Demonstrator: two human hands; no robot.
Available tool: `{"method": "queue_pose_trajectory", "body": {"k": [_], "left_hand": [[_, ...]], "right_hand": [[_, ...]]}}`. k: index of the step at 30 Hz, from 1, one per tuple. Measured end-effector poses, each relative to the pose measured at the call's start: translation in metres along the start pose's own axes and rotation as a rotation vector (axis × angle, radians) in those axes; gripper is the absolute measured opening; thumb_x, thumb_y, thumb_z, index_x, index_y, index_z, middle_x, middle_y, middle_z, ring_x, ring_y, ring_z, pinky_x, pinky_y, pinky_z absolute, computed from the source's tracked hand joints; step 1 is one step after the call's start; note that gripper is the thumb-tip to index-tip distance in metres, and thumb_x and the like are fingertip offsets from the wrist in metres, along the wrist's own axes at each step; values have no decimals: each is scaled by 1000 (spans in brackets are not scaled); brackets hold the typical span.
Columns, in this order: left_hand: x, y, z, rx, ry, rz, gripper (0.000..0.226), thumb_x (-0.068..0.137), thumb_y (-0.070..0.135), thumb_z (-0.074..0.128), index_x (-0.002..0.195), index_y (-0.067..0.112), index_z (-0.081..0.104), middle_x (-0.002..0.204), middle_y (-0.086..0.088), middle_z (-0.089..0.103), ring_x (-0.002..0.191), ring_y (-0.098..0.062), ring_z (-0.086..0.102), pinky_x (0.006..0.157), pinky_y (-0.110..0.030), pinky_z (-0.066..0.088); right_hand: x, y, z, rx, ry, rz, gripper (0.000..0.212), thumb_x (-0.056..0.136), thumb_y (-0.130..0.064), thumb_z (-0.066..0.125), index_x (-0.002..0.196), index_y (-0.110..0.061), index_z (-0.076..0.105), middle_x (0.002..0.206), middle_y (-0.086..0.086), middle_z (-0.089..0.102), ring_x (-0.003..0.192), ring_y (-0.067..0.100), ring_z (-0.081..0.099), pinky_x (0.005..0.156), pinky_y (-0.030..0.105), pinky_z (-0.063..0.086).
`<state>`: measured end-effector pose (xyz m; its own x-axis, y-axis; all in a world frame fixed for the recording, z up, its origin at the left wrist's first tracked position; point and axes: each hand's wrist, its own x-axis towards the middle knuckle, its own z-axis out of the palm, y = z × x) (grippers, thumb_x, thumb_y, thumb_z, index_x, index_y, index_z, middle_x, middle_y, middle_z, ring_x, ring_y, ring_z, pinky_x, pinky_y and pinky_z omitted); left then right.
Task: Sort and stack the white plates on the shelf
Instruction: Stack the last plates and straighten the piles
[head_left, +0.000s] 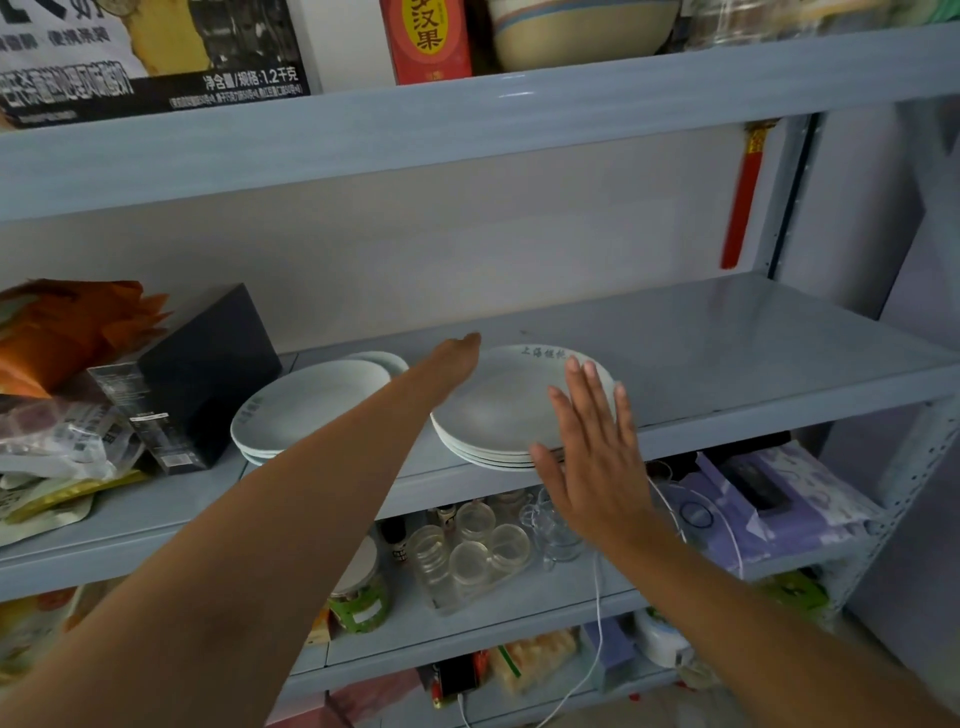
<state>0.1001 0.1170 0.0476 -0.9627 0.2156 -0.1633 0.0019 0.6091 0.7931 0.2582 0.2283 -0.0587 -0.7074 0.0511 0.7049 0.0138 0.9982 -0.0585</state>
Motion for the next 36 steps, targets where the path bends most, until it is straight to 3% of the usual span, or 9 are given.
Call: {"method": "queue_pose_trajectory", "body": {"k": [8, 11, 13, 15, 18, 20, 23, 26, 36], "left_hand": [[21, -7, 3, -143, 9, -23, 62, 99, 43, 39, 145, 1, 41, 149, -16, 41, 136, -34, 41, 111, -39, 32], [21, -16, -3, -95, 42, -7, 69, 94, 53, 45, 140, 2, 47, 141, -17, 51, 127, -34, 51, 110, -43, 38], [0, -33, -5, -4, 52, 116, 80, 86, 67, 48, 139, 8, 47, 140, -5, 50, 128, -28, 50, 111, -42, 37], [-28, -62, -1, 166, 30, 297, 108, 67, 84, 54, 147, 16, 31, 149, -4, 35, 142, -26, 32, 116, -45, 30], [-61, -94, 6, 379, -60, 387, 145, 45, 87, 61, 154, 23, -8, 162, -7, -18, 150, -28, -10, 121, -51, 12], [-67, -101, 9, 375, -85, 420, 149, 43, 83, 67, 153, 26, -14, 158, -7, -30, 150, -29, -12, 121, -51, 14], [-66, -104, 18, 298, -2, 392, 139, 54, 66, 79, 155, 21, -5, 162, -7, -18, 151, -26, 2, 119, -41, 18], [-62, -101, 23, 280, 57, 391, 137, 56, 62, 81, 155, 15, -1, 162, -6, -2, 149, -25, 16, 118, -40, 25], [-49, -90, 25, 287, 66, 347, 134, 61, 59, 80, 155, 12, -2, 162, -3, 0, 148, -22, 16, 117, -38, 25]], "right_hand": [[5, -1, 20, 43, -31, 20, 64, 99, -48, 27, 147, -6, 32, 160, 19, 16, 150, 33, 11, 120, 54, 14], [5, 3, 15, 124, -6, -5, 68, 98, -51, 30, 147, -3, 32, 161, 19, 13, 151, 31, 9, 120, 53, 14], [1, 14, 10, 241, -17, -30, 75, 96, -56, 33, 148, -3, 28, 162, 18, 6, 151, 29, 4, 121, 51, 12], [-2, 32, 7, 364, -81, 4, 88, 89, -66, 41, 151, -7, 18, 163, 14, -6, 152, 27, 0, 121, 47, 13], [-1, 55, 4, 496, -282, 136, 110, 72, -78, 50, 153, -22, 3, 162, 7, -20, 151, 22, -10, 120, 47, 14], [3, 62, 3, 547, -377, 208, 115, 64, -79, 54, 153, -28, 1, 161, 9, -21, 150, 22, -13, 121, 50, 13], [10, 64, -1, 621, -453, 294, 113, 63, -74, 59, 152, -36, 1, 162, 5, -19, 151, 21, -1, 121, 47, 18], [14, 61, -5, 627, -484, 293, 105, 74, -56, 68, 153, -31, 3, 162, 0, -15, 149, 20, 12, 116, 38, 23], [30, 62, -5, 591, -471, 256, 103, 81, -46, 69, 154, -18, 2, 160, -1, -2, 145, 21, 20, 108, 25, 26]]}}
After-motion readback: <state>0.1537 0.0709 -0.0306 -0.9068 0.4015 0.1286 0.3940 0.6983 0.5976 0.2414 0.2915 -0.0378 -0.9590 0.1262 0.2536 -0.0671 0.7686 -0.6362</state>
